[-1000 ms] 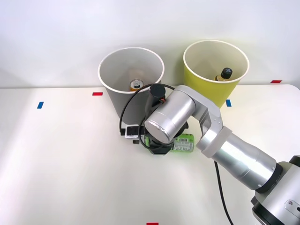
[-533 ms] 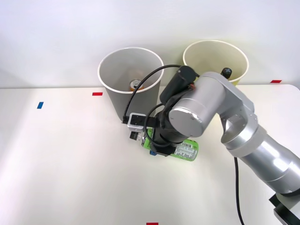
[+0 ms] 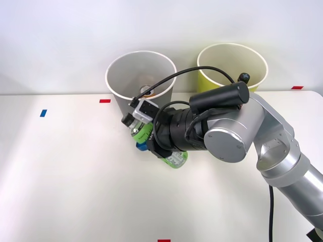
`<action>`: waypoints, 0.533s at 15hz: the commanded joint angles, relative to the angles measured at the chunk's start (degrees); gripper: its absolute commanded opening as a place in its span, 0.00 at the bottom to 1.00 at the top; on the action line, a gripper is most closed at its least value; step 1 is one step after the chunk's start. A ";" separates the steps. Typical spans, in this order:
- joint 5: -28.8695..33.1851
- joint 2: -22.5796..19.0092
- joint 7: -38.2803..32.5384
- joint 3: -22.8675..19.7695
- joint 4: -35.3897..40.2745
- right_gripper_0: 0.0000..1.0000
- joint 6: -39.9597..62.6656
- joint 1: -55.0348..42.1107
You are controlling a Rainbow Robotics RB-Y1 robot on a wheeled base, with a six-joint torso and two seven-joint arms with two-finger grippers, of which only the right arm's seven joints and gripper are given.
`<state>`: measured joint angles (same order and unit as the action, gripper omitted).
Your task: Put cans in the gray bin, plastic bottles in the light green bin
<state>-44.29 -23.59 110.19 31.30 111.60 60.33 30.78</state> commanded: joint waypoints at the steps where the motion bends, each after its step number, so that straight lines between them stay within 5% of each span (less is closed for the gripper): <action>1: -6.33 -0.58 -1.03 -3.09 1.08 0.00 -11.81 -3.54; 8: -22.24 -2.78 -0.85 -10.47 7.15 0.00 -23.85 -8.90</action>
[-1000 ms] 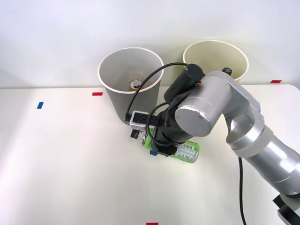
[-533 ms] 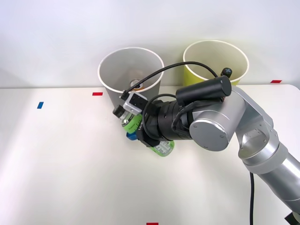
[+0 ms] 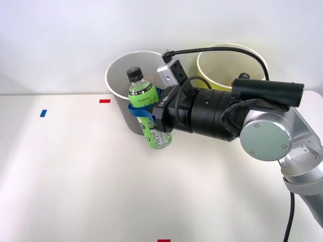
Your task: Put cans in the gray bin, plastic bottles in the light green bin
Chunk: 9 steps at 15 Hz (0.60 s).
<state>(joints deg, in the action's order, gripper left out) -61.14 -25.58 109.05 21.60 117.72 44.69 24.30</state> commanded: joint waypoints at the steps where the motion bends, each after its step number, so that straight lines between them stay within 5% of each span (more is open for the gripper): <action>1: -5.83 -0.61 0.37 -0.77 1.02 0.00 -10.85 -2.59; 9: -1.35 2.38 -2.79 -6.40 0.40 0.00 -25.53 -1.97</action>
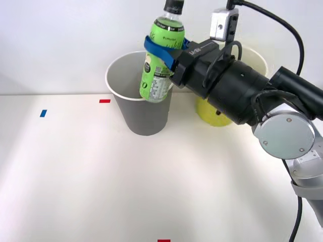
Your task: Put cans in the gray bin, plastic bottles in the light green bin
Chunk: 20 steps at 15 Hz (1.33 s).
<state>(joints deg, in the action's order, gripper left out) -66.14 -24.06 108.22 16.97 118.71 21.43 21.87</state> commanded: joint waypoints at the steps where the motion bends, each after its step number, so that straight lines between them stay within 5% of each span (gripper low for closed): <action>1: 6.28 1.21 -4.25 -2.73 -1.37 0.00 -3.15 1.16; 9: 17.88 1.82 -6.62 -13.02 -5.68 0.00 -3.24 2.30; 16: 32.39 0.95 -8.82 -14.86 -6.56 0.00 -3.42 -3.32; 20: 34.06 0.95 -12.51 -15.65 -6.56 0.00 -4.38 -3.32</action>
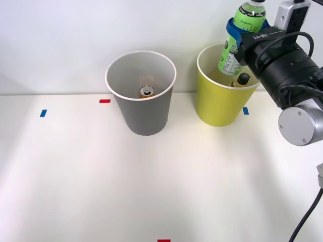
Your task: Put cans in the gray bin, plastic bottles in the light green bin
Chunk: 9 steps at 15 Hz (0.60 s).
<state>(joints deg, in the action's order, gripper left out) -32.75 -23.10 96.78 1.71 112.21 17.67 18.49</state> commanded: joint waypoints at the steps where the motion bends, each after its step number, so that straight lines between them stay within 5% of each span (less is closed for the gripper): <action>1: 0.93 -0.01 -1.25 -0.39 -0.41 0.00 -0.62 0.23; 9: 1.28 0.42 -1.60 0.75 -12.45 0.00 -0.97 9.55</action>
<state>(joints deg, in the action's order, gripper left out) -31.46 -22.68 95.27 2.13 101.21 16.91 26.89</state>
